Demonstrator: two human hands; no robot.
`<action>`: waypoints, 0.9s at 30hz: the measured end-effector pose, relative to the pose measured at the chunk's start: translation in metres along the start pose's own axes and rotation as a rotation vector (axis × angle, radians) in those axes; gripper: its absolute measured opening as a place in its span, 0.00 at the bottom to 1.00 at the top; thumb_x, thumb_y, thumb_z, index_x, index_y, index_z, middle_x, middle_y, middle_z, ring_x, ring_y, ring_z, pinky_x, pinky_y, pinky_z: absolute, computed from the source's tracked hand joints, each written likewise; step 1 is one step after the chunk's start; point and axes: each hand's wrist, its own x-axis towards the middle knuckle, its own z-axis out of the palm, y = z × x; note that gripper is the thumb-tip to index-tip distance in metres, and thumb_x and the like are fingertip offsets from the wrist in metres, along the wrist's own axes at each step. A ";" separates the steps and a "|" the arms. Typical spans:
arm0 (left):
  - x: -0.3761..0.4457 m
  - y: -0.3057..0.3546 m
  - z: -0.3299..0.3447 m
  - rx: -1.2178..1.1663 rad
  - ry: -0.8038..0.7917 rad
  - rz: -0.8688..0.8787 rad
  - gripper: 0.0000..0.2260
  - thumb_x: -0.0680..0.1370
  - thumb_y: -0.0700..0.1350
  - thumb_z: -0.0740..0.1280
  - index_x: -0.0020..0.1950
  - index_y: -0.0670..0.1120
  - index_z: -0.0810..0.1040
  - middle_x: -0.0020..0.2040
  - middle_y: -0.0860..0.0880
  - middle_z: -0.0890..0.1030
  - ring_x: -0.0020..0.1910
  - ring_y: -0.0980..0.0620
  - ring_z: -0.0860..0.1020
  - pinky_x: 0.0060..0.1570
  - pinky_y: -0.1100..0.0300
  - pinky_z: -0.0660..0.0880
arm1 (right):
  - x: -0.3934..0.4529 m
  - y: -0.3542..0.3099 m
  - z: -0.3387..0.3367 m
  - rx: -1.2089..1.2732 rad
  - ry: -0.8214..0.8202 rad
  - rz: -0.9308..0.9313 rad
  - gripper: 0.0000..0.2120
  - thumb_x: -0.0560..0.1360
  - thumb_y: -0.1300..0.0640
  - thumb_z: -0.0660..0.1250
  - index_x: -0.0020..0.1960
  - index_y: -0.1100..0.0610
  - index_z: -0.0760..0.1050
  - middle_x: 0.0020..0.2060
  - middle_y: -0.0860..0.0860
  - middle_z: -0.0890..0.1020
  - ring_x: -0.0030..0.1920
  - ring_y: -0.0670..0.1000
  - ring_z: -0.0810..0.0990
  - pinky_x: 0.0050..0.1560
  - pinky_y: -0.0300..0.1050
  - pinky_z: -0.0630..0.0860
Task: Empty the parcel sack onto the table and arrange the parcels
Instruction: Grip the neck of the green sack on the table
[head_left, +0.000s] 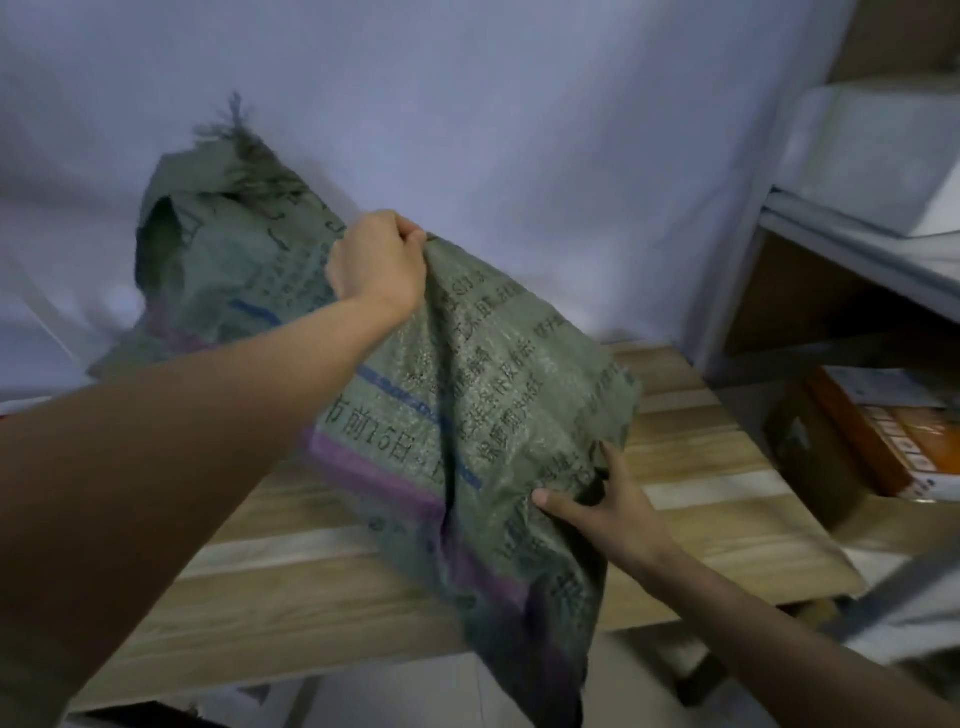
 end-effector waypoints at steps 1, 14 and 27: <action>0.000 0.000 0.003 -0.052 -0.005 -0.067 0.10 0.81 0.52 0.63 0.53 0.51 0.83 0.53 0.52 0.85 0.54 0.47 0.81 0.50 0.57 0.71 | 0.001 -0.001 -0.008 0.003 0.033 -0.003 0.52 0.58 0.34 0.80 0.74 0.49 0.62 0.66 0.45 0.75 0.65 0.48 0.74 0.68 0.53 0.72; -0.121 -0.048 0.044 0.386 -0.344 0.653 0.44 0.66 0.71 0.68 0.78 0.54 0.61 0.78 0.46 0.60 0.77 0.43 0.58 0.76 0.43 0.49 | 0.023 0.017 -0.022 -0.251 0.124 0.024 0.42 0.73 0.48 0.75 0.79 0.57 0.56 0.72 0.58 0.63 0.72 0.59 0.66 0.73 0.51 0.64; -0.151 -0.045 0.063 0.643 -0.555 0.635 0.36 0.77 0.64 0.63 0.79 0.50 0.57 0.81 0.48 0.50 0.80 0.46 0.46 0.78 0.47 0.43 | 0.010 0.072 -0.061 -0.047 -0.054 0.250 0.11 0.72 0.53 0.76 0.42 0.61 0.81 0.41 0.55 0.85 0.38 0.50 0.81 0.41 0.49 0.79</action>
